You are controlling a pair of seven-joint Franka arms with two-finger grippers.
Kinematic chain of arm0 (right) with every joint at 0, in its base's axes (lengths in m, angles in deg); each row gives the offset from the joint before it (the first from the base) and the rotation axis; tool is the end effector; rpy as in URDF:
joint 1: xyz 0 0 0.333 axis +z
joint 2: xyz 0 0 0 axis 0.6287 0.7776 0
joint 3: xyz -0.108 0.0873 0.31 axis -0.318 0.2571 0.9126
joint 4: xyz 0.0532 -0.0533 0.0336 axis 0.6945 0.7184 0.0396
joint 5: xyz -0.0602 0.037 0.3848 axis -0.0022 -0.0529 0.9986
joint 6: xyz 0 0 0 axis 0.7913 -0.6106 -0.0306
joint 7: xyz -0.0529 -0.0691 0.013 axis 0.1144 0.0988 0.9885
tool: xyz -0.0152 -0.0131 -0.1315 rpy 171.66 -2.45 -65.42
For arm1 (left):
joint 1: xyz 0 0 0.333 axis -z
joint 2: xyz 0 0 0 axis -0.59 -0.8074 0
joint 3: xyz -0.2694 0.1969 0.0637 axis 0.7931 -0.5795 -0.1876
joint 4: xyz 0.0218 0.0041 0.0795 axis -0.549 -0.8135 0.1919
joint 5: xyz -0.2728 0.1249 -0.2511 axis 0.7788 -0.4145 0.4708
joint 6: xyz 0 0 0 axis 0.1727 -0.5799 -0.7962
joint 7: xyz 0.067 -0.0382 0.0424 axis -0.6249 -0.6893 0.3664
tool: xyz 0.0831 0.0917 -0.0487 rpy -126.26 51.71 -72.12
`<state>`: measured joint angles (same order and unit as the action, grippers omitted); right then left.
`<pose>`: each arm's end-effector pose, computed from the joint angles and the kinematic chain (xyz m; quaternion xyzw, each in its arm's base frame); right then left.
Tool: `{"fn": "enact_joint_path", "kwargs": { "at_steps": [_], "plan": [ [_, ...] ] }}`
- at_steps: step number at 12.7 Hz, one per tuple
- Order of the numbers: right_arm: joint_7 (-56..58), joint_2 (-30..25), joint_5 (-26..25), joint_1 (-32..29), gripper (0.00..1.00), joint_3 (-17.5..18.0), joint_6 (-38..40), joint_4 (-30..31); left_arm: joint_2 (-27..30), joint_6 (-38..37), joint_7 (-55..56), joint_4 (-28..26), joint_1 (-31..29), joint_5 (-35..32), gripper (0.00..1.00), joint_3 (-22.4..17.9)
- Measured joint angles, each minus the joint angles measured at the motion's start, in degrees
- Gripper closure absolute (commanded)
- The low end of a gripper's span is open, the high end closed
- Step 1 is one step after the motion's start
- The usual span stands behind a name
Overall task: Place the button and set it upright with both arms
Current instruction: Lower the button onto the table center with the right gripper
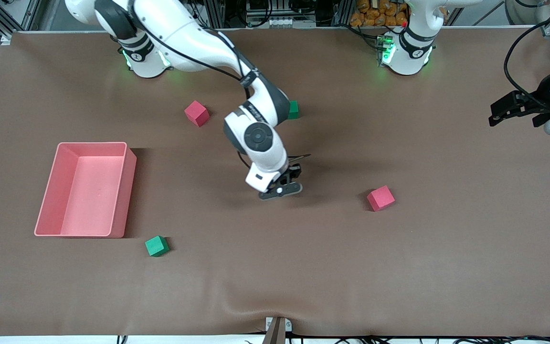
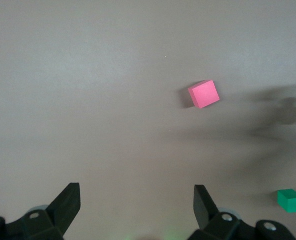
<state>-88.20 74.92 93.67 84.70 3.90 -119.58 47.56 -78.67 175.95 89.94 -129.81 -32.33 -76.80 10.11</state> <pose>0.5508 0.5519 0.2137 -0.9910 -0.1078 -0.0107 0.0787 0.5439 -0.0258 0.6226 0.9998 -0.0124 -0.0177 0.0016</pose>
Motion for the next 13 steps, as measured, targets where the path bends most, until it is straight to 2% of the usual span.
{"fn": "enact_joint_path", "kwargs": {
  "at_steps": [1,2,3,7,13],
  "plan": [
    [-0.56,1.06,-0.34,1.11,0.83,-0.23,-0.55,-0.5,-0.09,0.0,0.0,-0.01,0.0,0.07,0.0,0.0],
    [-1.85,1.72,-0.76,2.12,0.49,-0.53,-0.79,-0.83,-0.19,0.0,0.0,-0.01,0.0,0.1,0.0,0.0],
    [-3.07,2.02,-1.21,2.69,0.0,-0.72,-0.82,-1.1,-0.28,0.0,0.0,-0.02,0.0,0.12,0.0,0.0],
    [-4.81,2.59,-6.53,3.74,0.0,-0.93,-1.69,-1.15,-0.53,0.0,0.0,-0.02,0.0,0.14,0.0,-0.01],
    [-10.75,2.6,-6.82,3.52,0.0,-1.88,-1.96,-2.8,-0.79,-0.56,0.0,-0.12,0.0,3.15,0.0,0.01]
  ]
}}
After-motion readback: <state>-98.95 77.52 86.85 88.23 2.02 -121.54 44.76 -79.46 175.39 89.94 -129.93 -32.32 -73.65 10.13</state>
